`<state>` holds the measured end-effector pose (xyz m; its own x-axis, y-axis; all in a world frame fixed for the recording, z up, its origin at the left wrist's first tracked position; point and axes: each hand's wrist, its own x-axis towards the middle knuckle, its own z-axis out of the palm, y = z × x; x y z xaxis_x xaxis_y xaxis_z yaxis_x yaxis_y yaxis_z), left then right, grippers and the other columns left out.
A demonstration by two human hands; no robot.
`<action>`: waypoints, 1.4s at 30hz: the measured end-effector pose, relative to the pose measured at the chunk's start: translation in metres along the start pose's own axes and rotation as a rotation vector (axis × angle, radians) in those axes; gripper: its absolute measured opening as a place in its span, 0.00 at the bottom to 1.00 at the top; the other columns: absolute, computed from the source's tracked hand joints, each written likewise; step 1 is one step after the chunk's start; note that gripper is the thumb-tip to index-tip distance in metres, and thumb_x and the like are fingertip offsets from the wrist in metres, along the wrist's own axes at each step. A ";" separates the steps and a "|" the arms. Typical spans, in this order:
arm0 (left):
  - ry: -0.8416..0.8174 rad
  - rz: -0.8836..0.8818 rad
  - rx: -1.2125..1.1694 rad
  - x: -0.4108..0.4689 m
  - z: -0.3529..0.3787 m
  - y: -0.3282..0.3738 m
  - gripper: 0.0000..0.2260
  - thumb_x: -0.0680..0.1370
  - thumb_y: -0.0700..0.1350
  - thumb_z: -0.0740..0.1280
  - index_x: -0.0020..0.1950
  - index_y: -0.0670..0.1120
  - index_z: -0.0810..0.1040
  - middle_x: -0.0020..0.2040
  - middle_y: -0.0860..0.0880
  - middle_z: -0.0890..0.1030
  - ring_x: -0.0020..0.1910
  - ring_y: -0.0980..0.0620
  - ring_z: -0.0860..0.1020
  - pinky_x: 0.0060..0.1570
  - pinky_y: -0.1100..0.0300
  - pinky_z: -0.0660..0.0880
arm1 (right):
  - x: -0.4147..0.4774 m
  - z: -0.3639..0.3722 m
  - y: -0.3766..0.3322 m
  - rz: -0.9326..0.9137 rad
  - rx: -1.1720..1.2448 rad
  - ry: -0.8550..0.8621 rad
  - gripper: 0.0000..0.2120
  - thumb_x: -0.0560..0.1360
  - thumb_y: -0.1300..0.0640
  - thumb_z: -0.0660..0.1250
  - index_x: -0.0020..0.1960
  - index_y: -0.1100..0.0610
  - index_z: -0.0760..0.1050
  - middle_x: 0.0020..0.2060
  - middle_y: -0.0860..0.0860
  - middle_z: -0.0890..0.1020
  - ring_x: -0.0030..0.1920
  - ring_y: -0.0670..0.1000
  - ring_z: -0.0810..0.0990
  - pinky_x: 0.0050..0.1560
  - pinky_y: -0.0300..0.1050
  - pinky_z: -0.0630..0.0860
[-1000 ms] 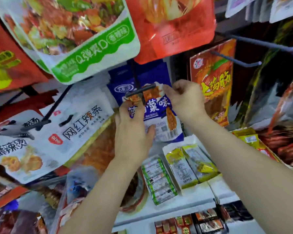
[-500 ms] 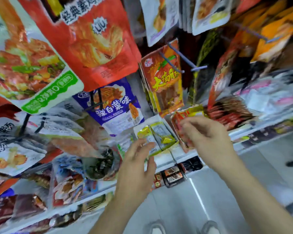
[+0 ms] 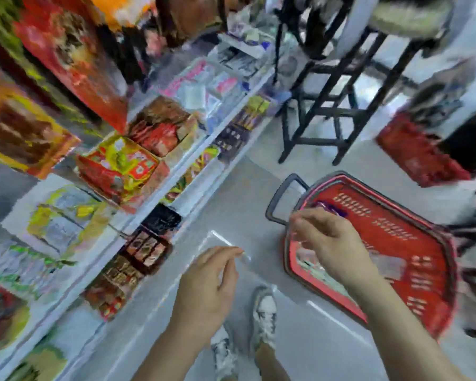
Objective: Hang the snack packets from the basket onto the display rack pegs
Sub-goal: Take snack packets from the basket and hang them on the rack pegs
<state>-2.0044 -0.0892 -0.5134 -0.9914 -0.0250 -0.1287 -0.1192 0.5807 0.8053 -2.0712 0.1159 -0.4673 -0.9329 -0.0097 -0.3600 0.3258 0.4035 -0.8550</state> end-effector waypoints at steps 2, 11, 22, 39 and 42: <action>-0.091 0.028 0.033 -0.004 0.028 0.014 0.15 0.76 0.48 0.59 0.54 0.51 0.83 0.51 0.61 0.80 0.48 0.62 0.77 0.52 0.65 0.72 | -0.016 -0.035 0.028 0.083 -0.001 0.103 0.08 0.78 0.62 0.66 0.46 0.50 0.81 0.38 0.49 0.84 0.38 0.46 0.82 0.42 0.42 0.78; -0.378 0.122 0.216 -0.020 0.168 0.068 0.14 0.71 0.38 0.62 0.52 0.49 0.83 0.50 0.59 0.78 0.49 0.57 0.77 0.51 0.78 0.62 | -0.093 -0.176 0.181 0.531 0.478 0.494 0.07 0.80 0.60 0.63 0.53 0.56 0.79 0.45 0.56 0.85 0.41 0.52 0.82 0.38 0.41 0.80; -0.702 0.184 0.472 0.021 0.381 0.075 0.11 0.77 0.41 0.65 0.57 0.50 0.82 0.57 0.50 0.81 0.58 0.50 0.77 0.57 0.58 0.71 | -0.071 -0.248 0.346 0.707 0.724 0.340 0.13 0.79 0.39 0.59 0.55 0.45 0.74 0.57 0.48 0.79 0.51 0.48 0.77 0.67 0.58 0.69; -1.570 0.448 1.322 0.145 0.541 -0.129 0.33 0.76 0.44 0.68 0.77 0.47 0.56 0.72 0.42 0.69 0.65 0.42 0.72 0.59 0.54 0.72 | 0.112 -0.105 0.539 0.422 -0.551 -0.647 0.30 0.77 0.50 0.67 0.76 0.47 0.60 0.74 0.51 0.66 0.71 0.53 0.68 0.61 0.40 0.68; -1.459 0.686 1.332 0.146 0.549 -0.141 0.22 0.76 0.41 0.66 0.70 0.43 0.68 0.64 0.40 0.76 0.60 0.40 0.76 0.53 0.53 0.73 | 0.119 -0.102 0.553 0.321 -0.738 -0.663 0.33 0.75 0.50 0.70 0.77 0.50 0.60 0.73 0.53 0.69 0.71 0.54 0.69 0.67 0.42 0.67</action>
<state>-2.1025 0.2720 -0.9639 -0.0139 0.5235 -0.8519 0.9257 0.3289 0.1870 -2.0181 0.4308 -0.9450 -0.4745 -0.2135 -0.8540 0.1605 0.9329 -0.3225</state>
